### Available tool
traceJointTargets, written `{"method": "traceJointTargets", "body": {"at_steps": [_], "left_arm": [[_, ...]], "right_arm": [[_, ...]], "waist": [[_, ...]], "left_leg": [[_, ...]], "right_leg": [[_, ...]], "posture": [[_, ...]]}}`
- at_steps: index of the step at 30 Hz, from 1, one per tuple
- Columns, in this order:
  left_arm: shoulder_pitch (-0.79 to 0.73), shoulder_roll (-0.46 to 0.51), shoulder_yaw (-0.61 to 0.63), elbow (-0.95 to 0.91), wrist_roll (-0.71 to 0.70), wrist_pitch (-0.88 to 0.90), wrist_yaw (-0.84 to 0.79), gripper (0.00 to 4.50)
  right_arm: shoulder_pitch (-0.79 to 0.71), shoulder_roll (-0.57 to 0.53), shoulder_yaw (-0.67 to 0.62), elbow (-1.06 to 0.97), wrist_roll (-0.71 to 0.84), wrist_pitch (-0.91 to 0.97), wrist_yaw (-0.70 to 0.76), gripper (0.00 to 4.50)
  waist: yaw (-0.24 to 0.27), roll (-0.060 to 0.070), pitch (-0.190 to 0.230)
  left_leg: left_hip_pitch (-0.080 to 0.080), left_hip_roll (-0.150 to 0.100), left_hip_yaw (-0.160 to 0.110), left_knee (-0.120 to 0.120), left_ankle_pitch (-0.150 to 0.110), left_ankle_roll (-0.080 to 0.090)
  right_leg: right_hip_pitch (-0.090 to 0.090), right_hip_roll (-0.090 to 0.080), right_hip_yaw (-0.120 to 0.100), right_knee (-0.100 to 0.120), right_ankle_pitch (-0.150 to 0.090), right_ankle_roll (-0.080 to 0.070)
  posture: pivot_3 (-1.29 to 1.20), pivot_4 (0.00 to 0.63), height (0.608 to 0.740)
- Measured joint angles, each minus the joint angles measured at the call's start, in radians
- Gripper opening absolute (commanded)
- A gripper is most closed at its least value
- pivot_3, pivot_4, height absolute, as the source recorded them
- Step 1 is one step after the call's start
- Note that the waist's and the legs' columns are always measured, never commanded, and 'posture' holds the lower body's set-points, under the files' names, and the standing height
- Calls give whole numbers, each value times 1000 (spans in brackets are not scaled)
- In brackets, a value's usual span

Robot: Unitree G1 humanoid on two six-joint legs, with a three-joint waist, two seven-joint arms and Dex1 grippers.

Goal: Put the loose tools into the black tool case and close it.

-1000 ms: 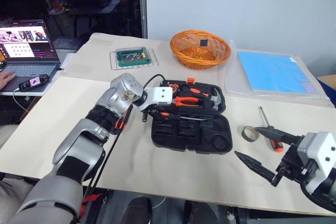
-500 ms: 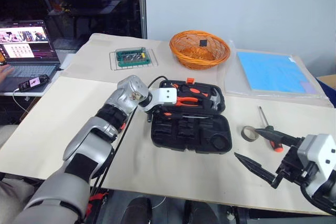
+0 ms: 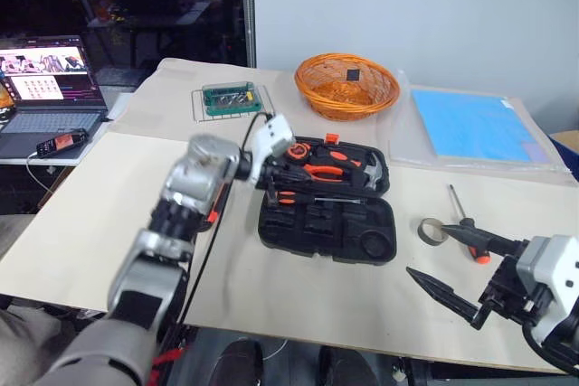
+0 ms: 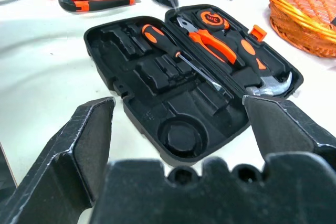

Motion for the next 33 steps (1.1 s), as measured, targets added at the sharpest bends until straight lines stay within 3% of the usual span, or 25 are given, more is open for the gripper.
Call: {"method": "traceJointTargets", "body": {"at_steps": [6,15,19,22,26,32,33], "left_arm": [[98,-53,-49,-16,103,-48,268,76],[108,-18,-140,-15,158,-104,285,76],[165,-53,-35,-15,35,-179,253,76],[191,-42,20,-120,-83,-168,182,76],[195,34,73,-276,-215,-58,96,1081],[210,114,71,-518,-376,144,58,3258],[214,128,68,-551,-396,161,51,3258]], "right_arm": [[-6,4,16,1,-13,0,-25,4500],[-25,-25,31,2,-10,42,-54,4500],[-89,-9,45,16,-29,124,-192,4500],[-159,4,58,27,-43,247,-338,4500],[-237,-91,74,56,12,473,-404,4500],[-390,-262,148,298,1,693,-412,4500],[-423,-283,184,355,-18,703,-411,4500]], "waist": [[-6,1,-1],[-11,10,-8],[-17,12,-8],[-19,11,-7],[-28,12,-7],[-26,12,-7],[-27,12,-7]], "left_leg": [[5,0,0,0,0,0],[16,1,0,-3,-5,-8],[14,1,0,-4,-5,-9],[9,0,0,-4,-5,-9],[7,-1,0,-4,-1,-1],[6,-2,-1,-4,-1,-1],[6,-2,-1,-4,-1,-1]], "right_leg": [[2,0,1,4,-1,-2],[12,-1,0,2,-4,-2],[10,-2,0,2,-4,-3],[5,-2,0,2,-3,-3],[3,-2,1,3,-4,-3],[3,-2,1,2,-4,-3],[3,-2,1,2,-4,-2]], "posture": [[0,150,740],[0,150,740],[0,150,740],[0,150,740],[0,150,740],[0,150,740],[0,150,740]]}}
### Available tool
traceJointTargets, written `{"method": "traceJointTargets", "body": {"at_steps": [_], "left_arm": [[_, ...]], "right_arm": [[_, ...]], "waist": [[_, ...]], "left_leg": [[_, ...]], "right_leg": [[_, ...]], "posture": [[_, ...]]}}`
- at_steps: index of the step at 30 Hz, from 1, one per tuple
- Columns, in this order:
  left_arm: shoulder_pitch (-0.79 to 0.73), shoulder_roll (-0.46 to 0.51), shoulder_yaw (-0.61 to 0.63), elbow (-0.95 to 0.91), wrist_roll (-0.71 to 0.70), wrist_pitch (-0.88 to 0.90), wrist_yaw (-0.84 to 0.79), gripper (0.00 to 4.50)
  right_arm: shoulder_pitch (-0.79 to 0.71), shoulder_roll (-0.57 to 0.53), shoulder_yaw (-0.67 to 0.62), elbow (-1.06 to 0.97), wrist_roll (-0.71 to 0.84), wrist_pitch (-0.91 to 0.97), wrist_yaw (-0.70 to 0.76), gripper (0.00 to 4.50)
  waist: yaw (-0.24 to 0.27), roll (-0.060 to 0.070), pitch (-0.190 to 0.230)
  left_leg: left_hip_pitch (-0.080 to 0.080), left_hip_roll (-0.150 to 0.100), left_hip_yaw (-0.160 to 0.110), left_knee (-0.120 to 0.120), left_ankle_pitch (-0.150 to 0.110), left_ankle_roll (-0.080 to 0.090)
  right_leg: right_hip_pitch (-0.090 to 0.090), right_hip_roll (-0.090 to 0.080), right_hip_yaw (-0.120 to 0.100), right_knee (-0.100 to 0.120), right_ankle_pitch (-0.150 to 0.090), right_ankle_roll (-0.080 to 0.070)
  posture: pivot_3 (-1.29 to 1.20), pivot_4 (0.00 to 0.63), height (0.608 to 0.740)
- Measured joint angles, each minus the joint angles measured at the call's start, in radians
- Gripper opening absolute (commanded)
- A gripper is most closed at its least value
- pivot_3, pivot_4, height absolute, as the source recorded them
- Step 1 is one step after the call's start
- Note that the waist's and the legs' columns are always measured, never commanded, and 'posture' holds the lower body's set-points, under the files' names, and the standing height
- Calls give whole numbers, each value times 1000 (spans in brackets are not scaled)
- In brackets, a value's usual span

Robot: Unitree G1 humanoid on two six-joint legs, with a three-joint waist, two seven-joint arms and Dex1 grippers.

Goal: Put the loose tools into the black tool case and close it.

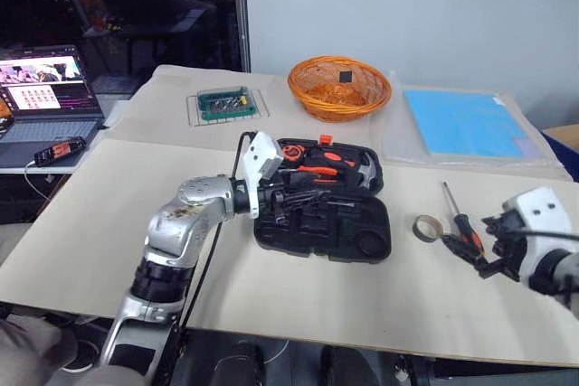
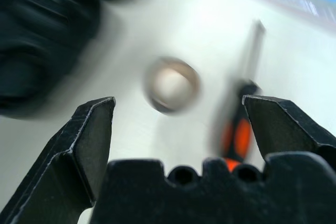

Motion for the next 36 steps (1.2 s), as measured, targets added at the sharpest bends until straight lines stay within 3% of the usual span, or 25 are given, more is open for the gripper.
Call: {"method": "traceJointTargets", "body": {"at_steps": [8,9,10,13,17,18,20,24,27,28,32,36], "left_arm": [[27,56,-33,-99,-57,40,-2,3258],[31,58,-32,-103,-59,40,0,3347],[35,59,-32,-106,-63,39,5,3347],[53,63,-30,-118,-66,39,34,3347],[64,72,-20,-128,-75,38,62,3347],[69,72,-12,-130,-77,37,74,3347],[82,73,-3,-134,-77,31,81,3347],[135,69,32,-137,-75,-27,117,3347],[191,124,91,-150,-112,-27,95,3347],[243,165,137,-169,-137,-28,72,3347],[374,242,251,-217,-224,-28,13,3347],[447,319,344,-245,-279,-30,-25,3347]], "right_arm": [[-426,-5,331,484,-153,-1,42,4500],[-450,-1,351,514,-167,-5,46,3995],[-494,9,391,587,-193,-22,60,3891],[-558,27,485,734,-256,-68,109,2811],[-586,35,515,822,-297,-117,161,1484],[-586,34,521,827,-308,-135,180,947],[-581,33,522,823,-319,-150,198,578],[-528,-16,521,725,-336,-222,270,580],[-549,-71,525,565,-336,-300,378,579],[-618,-71,559,515,-341,-338,435,579],[-831,-4,716,440,-426,-506,588,579],[-935,128,906,558,-563,-638,675,579]], "waist": [[-16,1,1],[-15,1,1],[-14,1,1],[-6,1,1],[-2,1,1],[-2,1,1],[-2,1,1],[-2,3,3],[-20,5,4],[-34,6,5],[-50,2,7],[-31,1,9]], "left_leg": [[-1,-2,0,0,0,1],[-1,-2,0,0,0,1],[-1,-2,0,0,1,1],[-3,-3,0,0,1,1],[-4,-4,0,0,0,1],[-4,-4,0,0,0,1],[-3,-4,0,0,0,1],[-3,-3,0,0,0,1],[-3,-2,1,0,0,1],[-2,0,2,-1,0,1],[1,3,-2,-1,0,0],[0,2,-1,-1,-4,-9]], "right_leg": [[-3,2,3,1,0,0],[-3,2,3,1,0,0],[-3,2,3,1,0,0],[-3,2,3,0,0,0],[-3,2,4,0,0,1],[-3,2,4,0,-1,1],[-3,2,4,1,-1,1],[-4,2,4,1,-1,2],[-6,3,5,3,-1,2],[-7,5,6,2,0,1],[-6,7,3,3,-1,-2],[-10,3,1,2,-1,-3]], "posture": [[0,150,740],[0,150,740],[0,150,740],[0,150,740],[0,150,740],[0,150,740],[0,150,740],[0,150,740],[0,150,740],[0,150,740],[0,150,740],[0,150,740]]}}
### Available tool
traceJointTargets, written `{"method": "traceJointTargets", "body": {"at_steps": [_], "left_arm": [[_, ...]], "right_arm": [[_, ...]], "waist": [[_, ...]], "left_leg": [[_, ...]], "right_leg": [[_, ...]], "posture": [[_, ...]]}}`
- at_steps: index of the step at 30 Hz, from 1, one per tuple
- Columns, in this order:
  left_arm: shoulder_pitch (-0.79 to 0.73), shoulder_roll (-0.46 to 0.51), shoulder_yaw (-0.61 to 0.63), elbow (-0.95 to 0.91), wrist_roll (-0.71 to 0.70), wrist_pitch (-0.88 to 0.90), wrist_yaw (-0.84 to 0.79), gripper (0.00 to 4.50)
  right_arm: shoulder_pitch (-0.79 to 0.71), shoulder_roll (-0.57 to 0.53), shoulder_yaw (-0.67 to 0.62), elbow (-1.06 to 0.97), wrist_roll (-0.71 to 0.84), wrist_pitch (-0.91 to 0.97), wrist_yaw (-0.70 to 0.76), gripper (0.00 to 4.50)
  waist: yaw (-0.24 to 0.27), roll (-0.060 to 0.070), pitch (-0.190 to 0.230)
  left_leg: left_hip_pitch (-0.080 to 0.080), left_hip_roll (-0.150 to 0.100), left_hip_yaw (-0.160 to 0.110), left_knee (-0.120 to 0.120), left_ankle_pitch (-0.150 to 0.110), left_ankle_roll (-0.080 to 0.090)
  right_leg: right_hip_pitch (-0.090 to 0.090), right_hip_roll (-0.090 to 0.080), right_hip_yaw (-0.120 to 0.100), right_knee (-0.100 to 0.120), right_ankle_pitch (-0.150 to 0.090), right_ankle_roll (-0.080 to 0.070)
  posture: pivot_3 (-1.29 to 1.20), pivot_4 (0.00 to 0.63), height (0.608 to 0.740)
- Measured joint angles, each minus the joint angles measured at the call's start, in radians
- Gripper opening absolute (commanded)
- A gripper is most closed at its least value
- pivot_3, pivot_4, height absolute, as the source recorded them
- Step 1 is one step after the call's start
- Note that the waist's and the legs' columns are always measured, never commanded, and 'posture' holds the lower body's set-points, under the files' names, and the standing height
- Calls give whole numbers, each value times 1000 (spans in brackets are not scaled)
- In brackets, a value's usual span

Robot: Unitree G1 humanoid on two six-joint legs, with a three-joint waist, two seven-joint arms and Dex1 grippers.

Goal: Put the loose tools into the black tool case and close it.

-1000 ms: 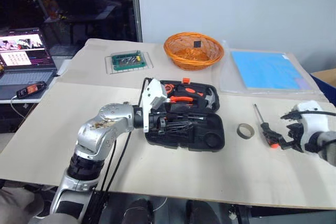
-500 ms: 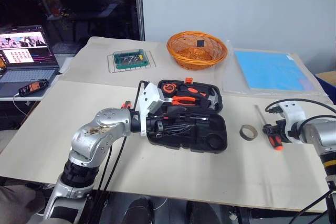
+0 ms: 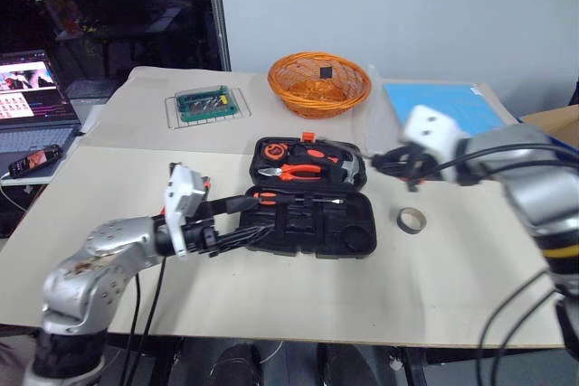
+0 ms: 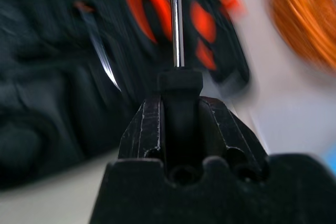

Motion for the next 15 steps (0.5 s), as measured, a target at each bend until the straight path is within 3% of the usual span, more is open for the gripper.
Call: {"method": "traceJointTargets", "body": {"at_steps": [6,15], "left_arm": [[68,55,68,-1,-16,-24,-17,3347],[89,62,73,-5,-24,-40,-7,3347]], "right_arm": [[-40,91,118,116,-101,-58,113,579],[-5,139,112,61,-125,83,129,579]], "waist": [[21,0,0],[17,0,1]], "left_leg": [[-15,-3,2,0,5,8],[-17,0,1,0,8,3]], "right_leg": [[-10,-3,0,0,6,-2],[-14,3,-2,3,8,-5]], "posture": [[0,150,740],[0,150,740]]}}
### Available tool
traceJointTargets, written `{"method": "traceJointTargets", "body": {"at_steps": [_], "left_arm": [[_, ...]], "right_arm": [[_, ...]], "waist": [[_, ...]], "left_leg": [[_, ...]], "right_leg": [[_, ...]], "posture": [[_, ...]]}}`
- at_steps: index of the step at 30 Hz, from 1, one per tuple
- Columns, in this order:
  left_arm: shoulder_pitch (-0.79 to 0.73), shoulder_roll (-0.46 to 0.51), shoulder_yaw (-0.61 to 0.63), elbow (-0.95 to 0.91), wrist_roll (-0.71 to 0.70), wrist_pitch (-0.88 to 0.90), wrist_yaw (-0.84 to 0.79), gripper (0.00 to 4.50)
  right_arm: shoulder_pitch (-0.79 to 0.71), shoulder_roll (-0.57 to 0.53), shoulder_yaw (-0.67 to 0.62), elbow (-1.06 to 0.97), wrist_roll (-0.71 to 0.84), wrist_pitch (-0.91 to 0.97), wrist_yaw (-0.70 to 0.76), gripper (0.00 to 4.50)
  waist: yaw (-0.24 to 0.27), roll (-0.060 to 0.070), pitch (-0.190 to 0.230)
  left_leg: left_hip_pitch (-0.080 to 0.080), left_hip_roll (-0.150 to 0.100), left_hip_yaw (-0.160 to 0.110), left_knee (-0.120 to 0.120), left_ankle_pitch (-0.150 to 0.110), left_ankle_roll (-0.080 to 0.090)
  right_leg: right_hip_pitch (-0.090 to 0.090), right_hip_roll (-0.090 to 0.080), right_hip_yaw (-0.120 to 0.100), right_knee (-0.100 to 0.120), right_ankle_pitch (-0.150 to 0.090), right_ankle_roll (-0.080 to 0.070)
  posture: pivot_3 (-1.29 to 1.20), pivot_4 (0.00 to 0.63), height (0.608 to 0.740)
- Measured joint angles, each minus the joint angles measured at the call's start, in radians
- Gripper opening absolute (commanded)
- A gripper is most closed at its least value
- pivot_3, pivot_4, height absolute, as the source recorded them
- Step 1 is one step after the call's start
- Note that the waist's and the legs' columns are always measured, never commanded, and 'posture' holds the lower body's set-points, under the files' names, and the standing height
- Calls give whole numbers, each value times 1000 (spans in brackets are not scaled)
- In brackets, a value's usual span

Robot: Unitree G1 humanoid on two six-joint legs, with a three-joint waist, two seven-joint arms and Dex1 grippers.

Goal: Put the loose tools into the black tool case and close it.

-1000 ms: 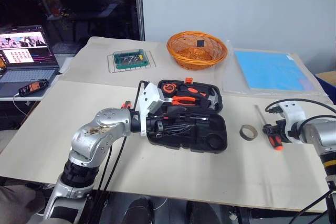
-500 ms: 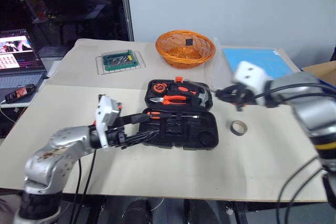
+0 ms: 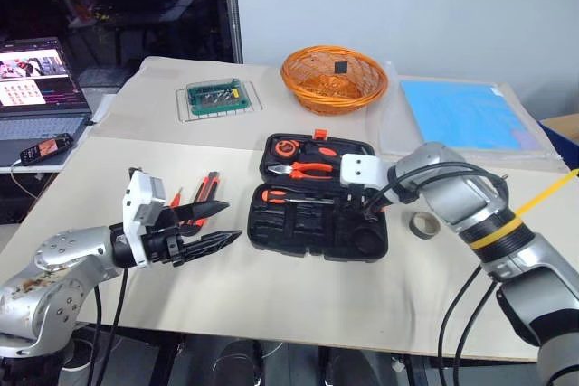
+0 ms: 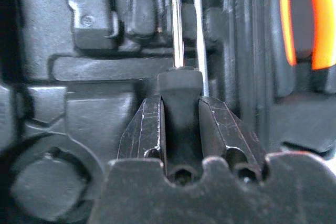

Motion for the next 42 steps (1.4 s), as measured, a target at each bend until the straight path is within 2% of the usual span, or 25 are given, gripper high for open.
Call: {"method": "traceJointTargets", "body": {"at_steps": [5,7,8,11,17,18,19,22,25,28,30,33,36,38,39,42], "left_arm": [[0,5,-1,-4,-1,-2,9,3347],[0,5,-4,-4,-1,-2,11,3347],[0,5,-7,-4,-1,-2,12,3347],[0,7,-14,-4,-1,-2,12,3347],[0,13,-15,-4,1,-6,12,3347],[0,13,-17,-3,1,-10,12,3347],[-1,13,-20,-3,2,-14,12,3347],[-1,13,-27,-1,6,-22,15,3347],[-1,12,-34,0,7,-24,21,3347],[6,12,-35,0,8,-27,26,3347],[17,11,-35,1,8,-27,32,3347],[20,11,-35,2,8,-28,34,3347],[31,11,-34,3,10,-29,38,3347],[31,11,-35,3,11,-30,42,3347],[31,11,-35,3,12,-30,43,3347],[42,11,-34,3,31,-44,54,3347]], "right_arm": [[22,6,-11,-34,-9,49,-5,579],[23,14,-12,-33,-12,53,-5,1578],[24,18,-15,-29,-15,53,-6,1740],[26,21,-29,-11,-27,21,-11,2755],[66,12,-103,-32,28,-28,27,2755],[75,13,-143,-43,74,-30,44,2219],[87,13,-184,-55,111,-38,55,2044],[126,31,-330,-95,242,-18,57,1005],[176,63,-420,-135,300,4,1,19],[293,106,-473,-174,294,-20,-125,19],[394,175,-493,-183,261,-54,-259,19],[458,214,-486,-199,224,-80,-349,19],[535,199,-378,-222,83,-204,-427,19],[528,149,-305,-218,-2,-271,-429,19],[524,130,-283,-214,-39,-304,-429,19],[505,86,-240,-183,-120,-409,-430,19]], "waist": [[0,0,0],[-1,0,0],[-1,0,0],[-1,0,0],[0,0,0],[0,0,0],[1,0,0],[1,0,0],[2,0,0],[4,0,0],[5,0,0],[4,0,0],[-1,0,-1],[-6,0,-2],[-6,-1,-3],[-2,-4,-5]], "left_leg": [[1,0,0,0,0,0],[1,0,0,0,0,0],[1,0,0,0,0,0],[1,0,0,0,0,0],[1,0,0,0,0,0],[1,0,0,0,0,0],[1,0,0,0,0,0],[1,0,0,0,0,0],[3,0,0,0,0,0],[3,0,0,0,0,0],[3,0,1,0,0,-1],[3,0,1,0,0,-1],[5,0,1,0,0,-1],[14,1,1,-2,-1,-3],[19,1,0,-3,-5,-9],[26,2,0,-4,-7,-13]], "right_leg": [[1,0,0,0,-2,-3],[1,0,0,0,-1,-2],[1,0,0,0,-1,-1],[1,0,0,0,0,0],[1,0,0,0,0,1],[1,0,0,0,1,1],[1,0,0,0,1,1],[2,0,0,0,1,1],[3,0,0,0,0,1],[3,0,0,0,0,1],[2,0,0,0,0,1],[2,0,0,1,0,1],[4,0,1,1,-5,1],[13,0,1,-1,-7,3],[16,0,0,-2,-9,1],[19,-1,-1,-2,-11,0]], "posture": [[0,150,740],[0,150,740],[0,150,740],[0,150,740],[0,150,740],[0,150,740],[0,150,740],[0,150,740],[0,150,740],[0,150,740],[0,150,740],[0,150,740],[0,150,740],[0,150,740],[0,150,740],[0,150,740]]}}
